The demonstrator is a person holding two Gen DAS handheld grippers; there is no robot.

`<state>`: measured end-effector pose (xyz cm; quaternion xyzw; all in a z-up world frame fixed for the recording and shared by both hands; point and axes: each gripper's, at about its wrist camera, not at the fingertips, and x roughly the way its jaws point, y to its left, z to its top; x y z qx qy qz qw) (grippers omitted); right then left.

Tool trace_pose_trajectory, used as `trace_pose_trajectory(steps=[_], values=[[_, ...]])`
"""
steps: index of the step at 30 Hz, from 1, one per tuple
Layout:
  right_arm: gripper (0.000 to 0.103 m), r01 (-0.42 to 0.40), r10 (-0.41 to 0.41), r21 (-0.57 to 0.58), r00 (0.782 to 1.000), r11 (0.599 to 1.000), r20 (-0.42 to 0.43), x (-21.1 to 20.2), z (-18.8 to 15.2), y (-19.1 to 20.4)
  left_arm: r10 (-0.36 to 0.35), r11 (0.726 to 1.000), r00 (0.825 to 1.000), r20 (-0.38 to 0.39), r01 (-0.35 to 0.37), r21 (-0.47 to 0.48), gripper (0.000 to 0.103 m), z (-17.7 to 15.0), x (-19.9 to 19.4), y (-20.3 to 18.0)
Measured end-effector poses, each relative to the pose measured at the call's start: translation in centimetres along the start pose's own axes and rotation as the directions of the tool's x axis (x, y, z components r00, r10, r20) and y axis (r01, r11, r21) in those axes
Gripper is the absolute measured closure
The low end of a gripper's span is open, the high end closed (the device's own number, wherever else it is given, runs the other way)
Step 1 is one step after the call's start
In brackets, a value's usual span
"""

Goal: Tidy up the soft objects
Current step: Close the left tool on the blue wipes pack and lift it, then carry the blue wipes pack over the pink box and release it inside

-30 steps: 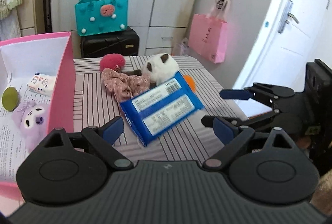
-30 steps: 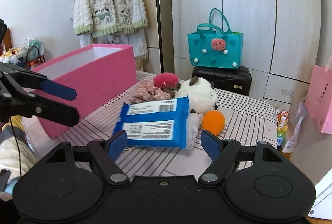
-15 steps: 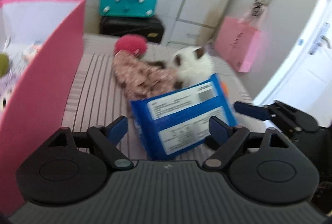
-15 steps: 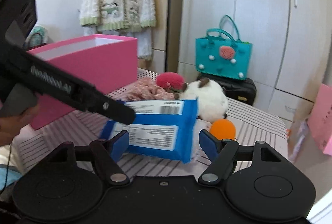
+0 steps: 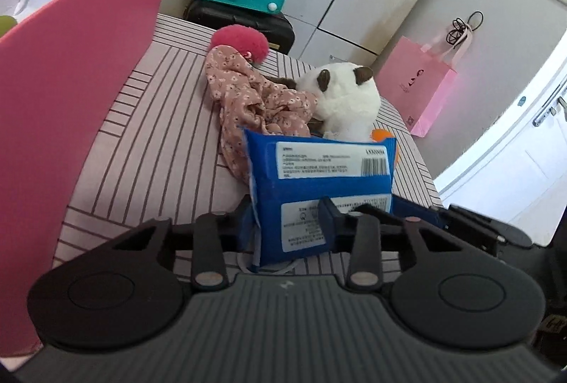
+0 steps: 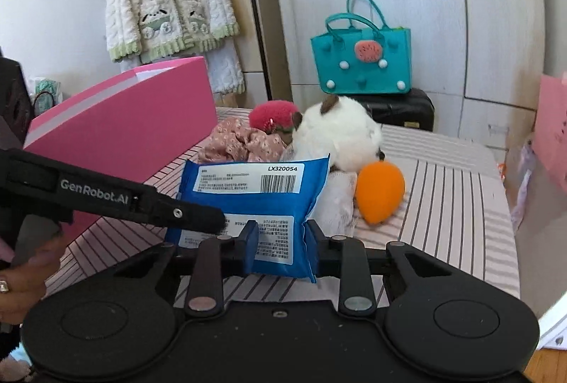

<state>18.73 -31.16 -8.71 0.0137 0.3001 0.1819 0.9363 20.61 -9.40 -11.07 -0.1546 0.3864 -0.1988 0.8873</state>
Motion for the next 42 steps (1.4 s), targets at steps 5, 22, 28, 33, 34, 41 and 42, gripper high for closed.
trace_pose_trajectory(steps=[5,22,28,33,34,41,42], values=[[0.065,0.003,-0.002,0.079,1.0,0.997,-0.009,0.1,-0.4,-0.2,0.016,1.0,1.0,0.018,-0.016,0.026,0.073,-0.4,-0.9,-0.7],[0.044,0.008,-0.003,0.049,0.996,0.999,-0.094,-5.1,-1.1,3.8,-0.059,0.988,0.99,-0.13,0.077,0.138,0.069,-2.2,-6.2,-2.4],[0.04,0.01,-0.009,0.014,0.995,1.0,-0.096,-6.5,-1.7,5.3,-0.092,0.981,0.979,-0.183,0.121,0.153,0.069,-2.8,-7.7,-1.8],[0.036,-0.013,0.013,0.002,0.995,1.0,-0.102,-7.6,-1.3,6.5,-0.138,0.976,0.962,-0.238,0.173,0.134,0.068,-2.7,-9.6,-1.0],[0.036,-0.018,0.018,-0.004,0.995,1.0,-0.103,-7.8,-1.2,6.8,-0.148,0.975,0.957,-0.249,0.184,0.126,0.068,-2.6,-10.0,-0.8],[0.032,-0.078,0.072,-0.055,0.992,0.995,-0.105,-10.2,0.2,9.5,-0.21,0.966,0.944,-0.253,0.24,0.097,0.068,-1.8,-14.1,0.4],[0.032,-0.088,0.081,-0.066,0.991,0.994,-0.104,-10.5,0.3,9.9,-0.217,0.965,0.944,-0.25,0.246,0.093,0.068,-1.8,-14.8,0.7]])
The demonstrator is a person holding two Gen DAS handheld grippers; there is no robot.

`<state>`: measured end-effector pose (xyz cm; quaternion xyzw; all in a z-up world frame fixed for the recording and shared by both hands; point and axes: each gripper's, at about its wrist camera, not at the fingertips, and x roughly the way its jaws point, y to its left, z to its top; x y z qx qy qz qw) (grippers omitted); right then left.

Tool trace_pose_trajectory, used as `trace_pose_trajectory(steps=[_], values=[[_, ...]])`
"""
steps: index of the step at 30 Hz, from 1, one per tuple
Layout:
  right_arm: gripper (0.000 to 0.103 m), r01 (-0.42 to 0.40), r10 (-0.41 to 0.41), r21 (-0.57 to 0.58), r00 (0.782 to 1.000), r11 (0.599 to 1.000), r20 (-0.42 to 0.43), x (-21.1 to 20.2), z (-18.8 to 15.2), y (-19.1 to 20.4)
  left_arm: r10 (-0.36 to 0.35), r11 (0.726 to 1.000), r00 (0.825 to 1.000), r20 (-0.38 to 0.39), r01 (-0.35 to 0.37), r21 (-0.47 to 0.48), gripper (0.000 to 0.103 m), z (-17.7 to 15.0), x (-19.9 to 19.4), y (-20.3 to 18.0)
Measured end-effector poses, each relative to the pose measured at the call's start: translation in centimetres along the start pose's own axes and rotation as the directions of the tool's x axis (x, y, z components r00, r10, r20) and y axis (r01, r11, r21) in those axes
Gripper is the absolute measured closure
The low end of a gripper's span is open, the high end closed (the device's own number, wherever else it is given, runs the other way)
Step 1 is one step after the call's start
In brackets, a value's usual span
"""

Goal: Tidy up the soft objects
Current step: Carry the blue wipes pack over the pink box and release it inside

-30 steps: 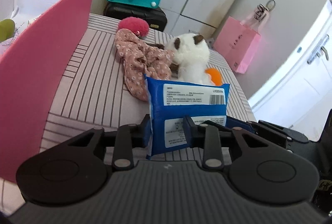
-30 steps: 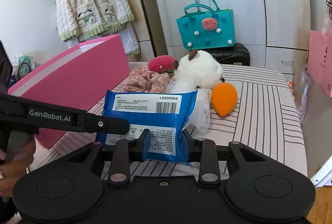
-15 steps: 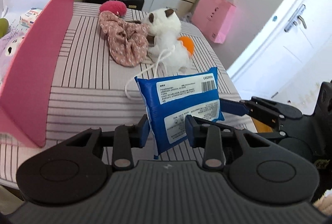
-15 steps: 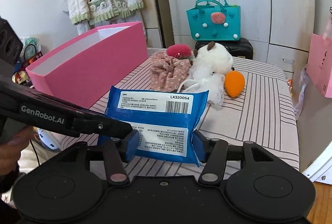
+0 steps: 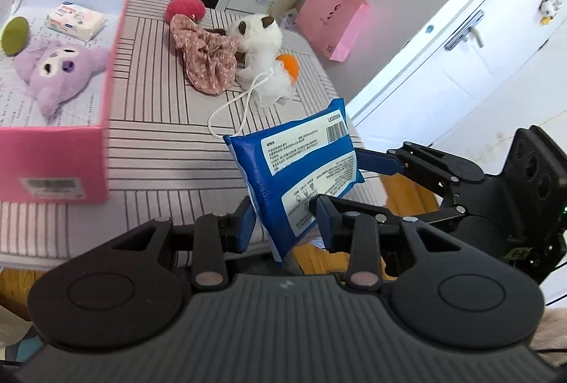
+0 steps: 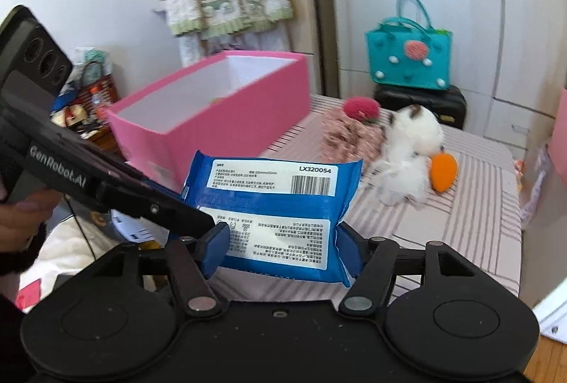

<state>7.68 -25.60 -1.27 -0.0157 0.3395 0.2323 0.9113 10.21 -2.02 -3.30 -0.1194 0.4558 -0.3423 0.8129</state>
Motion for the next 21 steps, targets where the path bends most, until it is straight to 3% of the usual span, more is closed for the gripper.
trace_pose_trajectory(steps=[13,21], values=[[0.031,-0.069,0.077,-0.187,0.996,0.98,0.04,-1.8,3.7,6.0,0.037,0.998,0.995,0.09,-0.041,0.047,0.068,-0.5,-7.2,0.4],[0.031,-0.147,0.164,-0.249,0.985,0.957,0.049,-0.2,7.7,7.8,0.132,0.989,0.972,0.196,-0.143,0.042,0.068,1.3,-10.8,1.9]])
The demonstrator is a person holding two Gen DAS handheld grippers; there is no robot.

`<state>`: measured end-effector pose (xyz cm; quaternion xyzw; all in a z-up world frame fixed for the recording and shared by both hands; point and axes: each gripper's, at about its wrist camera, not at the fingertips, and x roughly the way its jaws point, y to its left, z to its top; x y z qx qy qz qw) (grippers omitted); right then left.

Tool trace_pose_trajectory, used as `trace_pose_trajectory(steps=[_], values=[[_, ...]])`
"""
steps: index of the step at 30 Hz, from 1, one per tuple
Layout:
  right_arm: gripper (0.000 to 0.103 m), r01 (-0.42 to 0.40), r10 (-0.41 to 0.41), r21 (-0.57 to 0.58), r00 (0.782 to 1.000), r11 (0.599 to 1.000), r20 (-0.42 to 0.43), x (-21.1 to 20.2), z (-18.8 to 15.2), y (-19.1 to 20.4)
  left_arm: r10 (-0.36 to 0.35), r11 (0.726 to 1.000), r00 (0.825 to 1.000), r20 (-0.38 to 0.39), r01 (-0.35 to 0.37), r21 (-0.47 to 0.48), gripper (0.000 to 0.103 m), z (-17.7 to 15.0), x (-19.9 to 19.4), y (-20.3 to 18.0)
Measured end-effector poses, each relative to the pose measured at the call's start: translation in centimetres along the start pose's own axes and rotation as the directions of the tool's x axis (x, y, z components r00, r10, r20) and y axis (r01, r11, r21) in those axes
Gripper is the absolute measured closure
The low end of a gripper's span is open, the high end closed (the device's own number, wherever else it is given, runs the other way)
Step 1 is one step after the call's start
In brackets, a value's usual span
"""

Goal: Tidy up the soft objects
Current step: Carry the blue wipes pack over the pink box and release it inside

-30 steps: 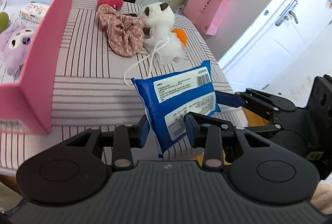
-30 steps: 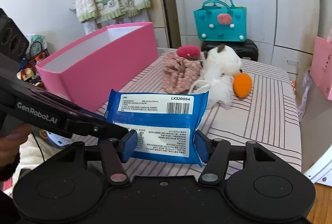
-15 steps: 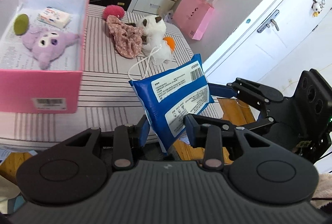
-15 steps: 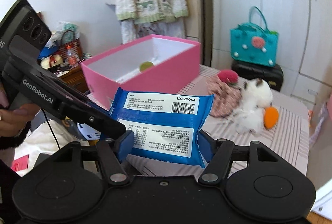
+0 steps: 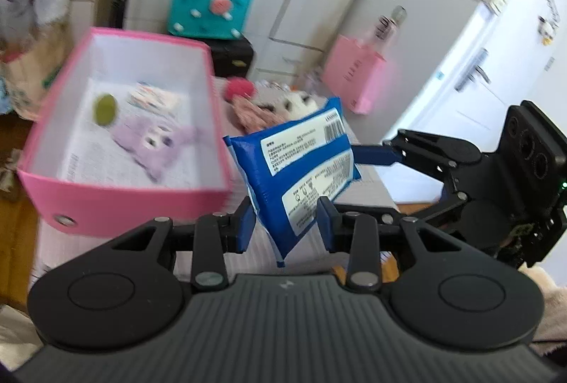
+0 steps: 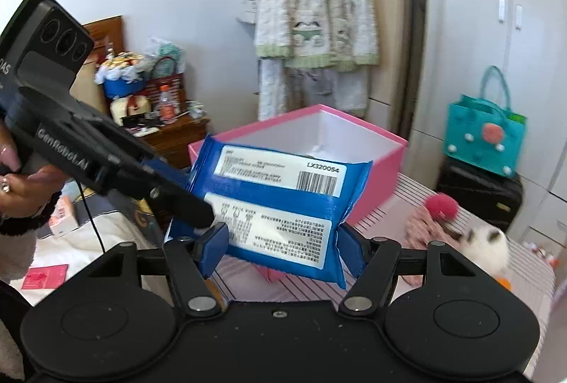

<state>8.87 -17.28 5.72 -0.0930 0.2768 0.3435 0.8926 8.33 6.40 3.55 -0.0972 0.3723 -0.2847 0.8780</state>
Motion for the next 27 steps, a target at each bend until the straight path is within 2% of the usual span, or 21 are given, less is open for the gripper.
trace_pose_trajectory(steps=[4,6,8,9,10,12,13,15,20,27], values=[[0.031,-0.052,0.053,-0.022,0.999,0.998,0.011,2.1,1.6,-0.2,0.048,0.998,0.998,0.041,-0.046,-0.04,0.068,1.2,-0.4,2.1],[0.032,-0.072,0.073,-0.034,0.997,0.997,0.015,3.1,2.3,-0.2,0.053,0.996,0.996,0.077,-0.047,-0.075,0.068,2.0,-0.9,3.4],[0.039,-0.101,0.102,-0.029,0.994,0.994,0.031,4.1,3.1,-0.5,0.074,0.994,0.989,0.125,-0.063,-0.092,0.068,2.9,-1.5,4.8],[0.047,-0.113,0.113,-0.019,0.992,0.993,0.048,4.6,3.5,-0.6,0.1,0.991,0.985,0.142,-0.086,-0.104,0.068,3.3,-1.6,5.4],[0.055,-0.124,0.124,-0.009,0.99,0.992,0.06,5.1,3.9,-0.8,0.119,0.988,0.982,0.147,-0.103,-0.112,0.068,3.7,-1.6,5.9],[0.063,-0.144,0.144,0.008,0.988,0.989,0.059,6.4,4.7,-1.1,0.158,0.982,0.976,0.147,-0.14,-0.126,0.068,4.4,-1.3,7.1],[0.071,-0.156,0.155,0.021,0.986,0.988,0.055,7.1,5.0,-1.4,0.18,0.978,0.973,0.143,-0.161,-0.132,0.068,4.9,-1.0,7.6],[0.075,-0.17,0.168,0.042,0.985,0.985,0.036,8.6,5.5,-1.8,0.229,0.97,0.966,0.124,-0.215,-0.116,0.068,5.7,-0.2,8.3],[0.076,-0.209,0.22,0.153,0.974,0.966,-0.057,13.4,6.2,-2.9,0.306,0.952,0.951,0.045,-0.304,-0.037,0.066,7.2,2.7,10.4],[0.076,-0.2,0.236,0.228,0.961,0.953,-0.144,17.2,5.2,-3.0,0.342,0.939,0.938,-0.057,-0.34,0.046,0.066,7.6,4.4,11.7]])
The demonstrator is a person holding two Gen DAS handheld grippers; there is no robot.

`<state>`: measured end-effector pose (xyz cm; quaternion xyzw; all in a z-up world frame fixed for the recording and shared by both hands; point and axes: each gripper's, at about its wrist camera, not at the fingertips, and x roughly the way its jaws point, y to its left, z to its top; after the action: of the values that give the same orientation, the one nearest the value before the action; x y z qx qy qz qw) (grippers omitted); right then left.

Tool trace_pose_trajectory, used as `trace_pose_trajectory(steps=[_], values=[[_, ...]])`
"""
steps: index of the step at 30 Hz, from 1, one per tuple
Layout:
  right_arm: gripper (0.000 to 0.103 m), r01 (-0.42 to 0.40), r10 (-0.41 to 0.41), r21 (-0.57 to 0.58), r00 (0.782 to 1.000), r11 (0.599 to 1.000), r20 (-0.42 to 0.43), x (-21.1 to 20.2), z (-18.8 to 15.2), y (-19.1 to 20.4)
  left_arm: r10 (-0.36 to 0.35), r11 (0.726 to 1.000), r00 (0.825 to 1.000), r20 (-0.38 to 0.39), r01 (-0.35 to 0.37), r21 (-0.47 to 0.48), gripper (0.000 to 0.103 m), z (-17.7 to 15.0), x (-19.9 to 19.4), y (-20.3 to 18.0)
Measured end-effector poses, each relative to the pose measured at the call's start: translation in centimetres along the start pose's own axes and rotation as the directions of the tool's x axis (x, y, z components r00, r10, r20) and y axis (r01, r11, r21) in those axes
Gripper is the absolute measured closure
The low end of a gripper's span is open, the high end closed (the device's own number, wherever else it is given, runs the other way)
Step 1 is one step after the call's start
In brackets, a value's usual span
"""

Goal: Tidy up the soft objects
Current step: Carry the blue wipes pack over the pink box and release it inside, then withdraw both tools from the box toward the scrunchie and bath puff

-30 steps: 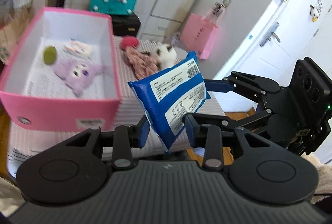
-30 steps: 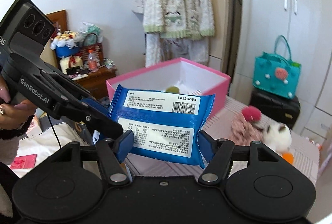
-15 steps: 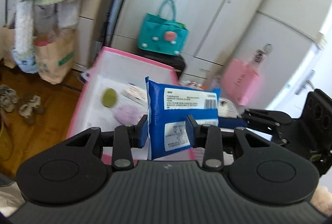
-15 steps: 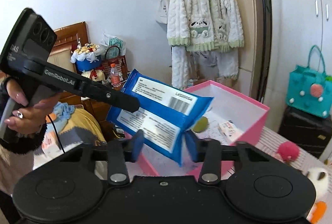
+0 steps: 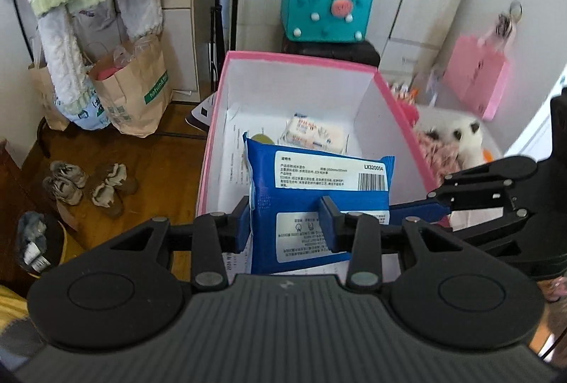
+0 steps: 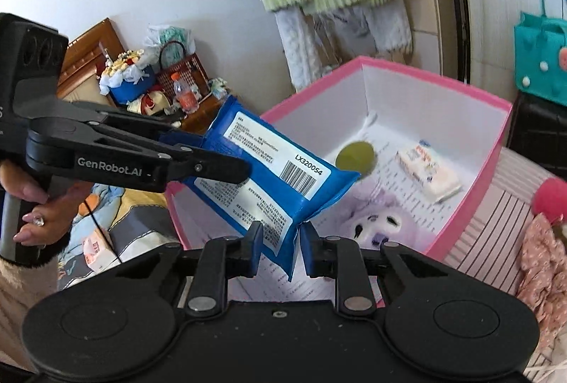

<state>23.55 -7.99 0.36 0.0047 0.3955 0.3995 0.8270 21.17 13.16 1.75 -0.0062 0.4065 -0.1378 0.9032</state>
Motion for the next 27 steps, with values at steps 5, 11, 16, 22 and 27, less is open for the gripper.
trace_pose_trajectory(steps=[5,11,16,22,27], values=[[0.076,-0.002,0.004,0.037,0.997,0.999,-0.075,0.6,-0.1,-0.3,-0.002,0.998,0.997,-0.079,0.008,0.068,0.063,-0.3,0.8,-1.0],[0.076,0.012,-0.006,0.048,0.993,0.999,-0.12,0.3,-0.6,-0.5,0.007,0.995,0.993,-0.119,0.005,0.1,0.06,-0.7,1.7,-1.2],[0.076,-0.016,0.025,0.07,0.991,0.997,-0.133,0.5,-0.3,-0.8,0.13,0.965,0.988,-0.082,-0.107,0.241,0.059,-1.4,2.5,-3.2],[0.074,0.034,-0.03,0.033,0.993,0.999,-0.117,0.0,-0.1,-0.4,0.113,0.972,0.991,-0.075,-0.095,0.215,0.059,-1.0,1.0,-3.0],[0.074,0.059,-0.059,0.005,0.995,0.998,-0.084,-2.5,-0.1,0.4,0.129,0.965,0.991,-0.037,-0.117,0.236,0.056,-0.3,-1.8,-3.9]])
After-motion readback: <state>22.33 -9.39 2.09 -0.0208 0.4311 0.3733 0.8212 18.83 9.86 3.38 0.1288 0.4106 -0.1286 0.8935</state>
